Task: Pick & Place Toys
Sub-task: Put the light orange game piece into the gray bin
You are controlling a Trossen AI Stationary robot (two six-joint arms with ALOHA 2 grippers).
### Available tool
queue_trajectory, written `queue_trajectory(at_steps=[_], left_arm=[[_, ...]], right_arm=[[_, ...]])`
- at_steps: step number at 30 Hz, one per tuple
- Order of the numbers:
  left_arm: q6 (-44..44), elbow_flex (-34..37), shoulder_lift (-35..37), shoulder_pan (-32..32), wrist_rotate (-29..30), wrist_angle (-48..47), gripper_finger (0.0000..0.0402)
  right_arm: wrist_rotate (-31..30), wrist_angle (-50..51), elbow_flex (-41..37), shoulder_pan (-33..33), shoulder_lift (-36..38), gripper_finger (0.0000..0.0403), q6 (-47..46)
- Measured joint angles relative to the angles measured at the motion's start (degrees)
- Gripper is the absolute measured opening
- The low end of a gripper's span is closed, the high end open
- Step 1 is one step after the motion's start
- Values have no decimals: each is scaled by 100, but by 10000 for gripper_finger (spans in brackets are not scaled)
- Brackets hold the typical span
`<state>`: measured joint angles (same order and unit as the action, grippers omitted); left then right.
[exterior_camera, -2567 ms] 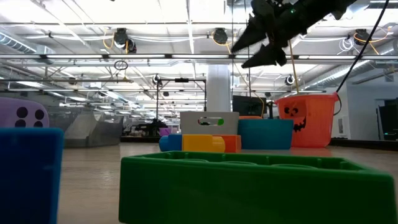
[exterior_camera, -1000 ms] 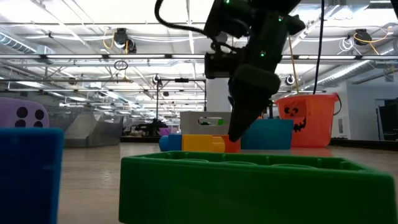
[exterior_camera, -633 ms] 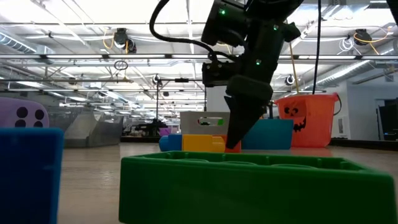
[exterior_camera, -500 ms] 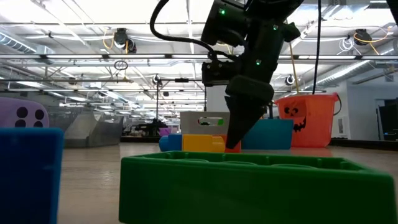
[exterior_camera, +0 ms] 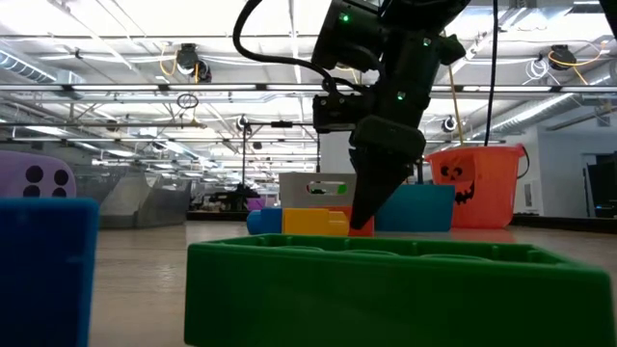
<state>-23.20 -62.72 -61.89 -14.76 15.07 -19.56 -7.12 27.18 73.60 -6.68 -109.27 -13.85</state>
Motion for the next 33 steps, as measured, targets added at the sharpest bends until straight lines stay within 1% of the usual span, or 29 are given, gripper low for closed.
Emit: queue_trajectory(at_steps=[6, 13, 20, 24, 29, 33], left_arm=[[-24, 0, 0, 0, 1, -1, 184], [-50, 0, 1, 0, 2, -1, 184], [-93, -2, 0, 0, 2, 1, 184], [-98, -2, 0, 0, 2, -1, 184], [-104, -2, 0, 0, 2, -12, 184], [-72, -2, 0, 4, 2, -12, 184]], right_arm=[[143, -9, 2, 13, 0, 267, 56], [136, -2, 2, 35, 2, 250, 131], [136, 77, 2, 37, 168, 252, 209], [127, 168, 2, 39, 411, 236, 303], [125, 175, 4, 39, 776, 195, 588], [125, 189, 4, 39, 849, 169, 910]])
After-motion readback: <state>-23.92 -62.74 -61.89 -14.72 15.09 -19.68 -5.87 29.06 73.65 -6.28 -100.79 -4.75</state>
